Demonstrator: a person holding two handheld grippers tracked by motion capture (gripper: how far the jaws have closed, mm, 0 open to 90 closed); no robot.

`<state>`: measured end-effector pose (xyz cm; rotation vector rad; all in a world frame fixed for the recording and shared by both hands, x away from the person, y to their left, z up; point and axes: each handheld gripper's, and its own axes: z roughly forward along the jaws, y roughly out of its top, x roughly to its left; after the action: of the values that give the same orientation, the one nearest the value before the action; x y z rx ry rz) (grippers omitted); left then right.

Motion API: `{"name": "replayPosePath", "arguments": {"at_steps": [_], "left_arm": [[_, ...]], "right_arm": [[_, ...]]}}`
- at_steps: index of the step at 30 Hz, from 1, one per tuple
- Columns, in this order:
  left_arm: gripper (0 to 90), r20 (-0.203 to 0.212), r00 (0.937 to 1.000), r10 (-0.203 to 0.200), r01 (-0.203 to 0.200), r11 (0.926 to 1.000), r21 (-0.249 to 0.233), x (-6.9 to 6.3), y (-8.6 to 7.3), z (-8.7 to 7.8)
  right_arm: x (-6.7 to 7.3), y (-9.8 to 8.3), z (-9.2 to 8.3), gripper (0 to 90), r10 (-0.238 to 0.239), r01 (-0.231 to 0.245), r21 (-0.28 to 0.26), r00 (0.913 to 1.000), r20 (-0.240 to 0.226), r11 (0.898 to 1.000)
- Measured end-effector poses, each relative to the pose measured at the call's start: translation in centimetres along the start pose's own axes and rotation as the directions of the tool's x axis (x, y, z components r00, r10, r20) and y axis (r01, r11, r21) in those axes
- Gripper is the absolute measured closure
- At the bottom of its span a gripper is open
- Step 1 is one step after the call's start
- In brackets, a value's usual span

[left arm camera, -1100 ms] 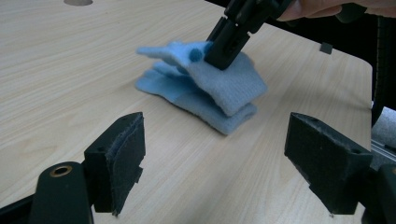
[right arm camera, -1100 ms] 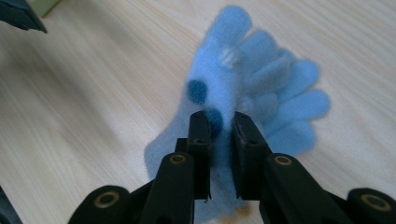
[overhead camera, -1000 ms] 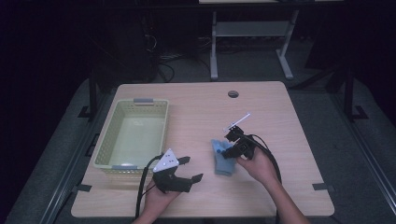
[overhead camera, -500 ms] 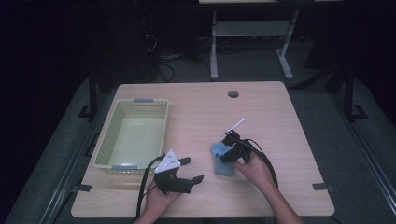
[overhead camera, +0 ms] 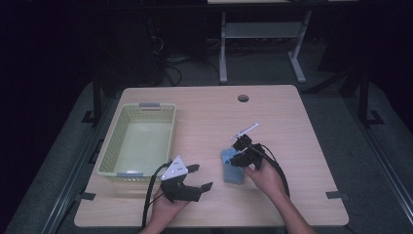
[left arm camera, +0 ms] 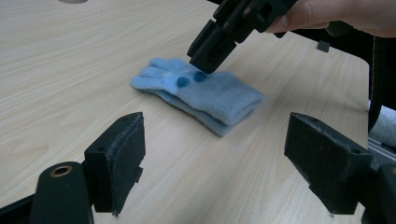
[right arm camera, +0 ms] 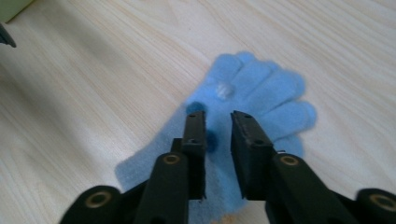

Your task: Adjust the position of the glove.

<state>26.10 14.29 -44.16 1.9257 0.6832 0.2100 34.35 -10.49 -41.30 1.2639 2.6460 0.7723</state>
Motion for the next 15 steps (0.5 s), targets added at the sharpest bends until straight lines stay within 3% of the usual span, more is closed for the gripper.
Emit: {"name": "replayPosePath", "arguments": {"at_steps": [15], "left_arm": [[19.9, 0.002, 0.9999, -0.015, 0.015, 0.9999, -0.002, 0.1, 0.0, -0.2]], "right_arm": [[-0.1, 0.3, 1.7, 80.6, -0.002, 0.003, 0.054, 0.9999, -0.017, 0.999]]}}
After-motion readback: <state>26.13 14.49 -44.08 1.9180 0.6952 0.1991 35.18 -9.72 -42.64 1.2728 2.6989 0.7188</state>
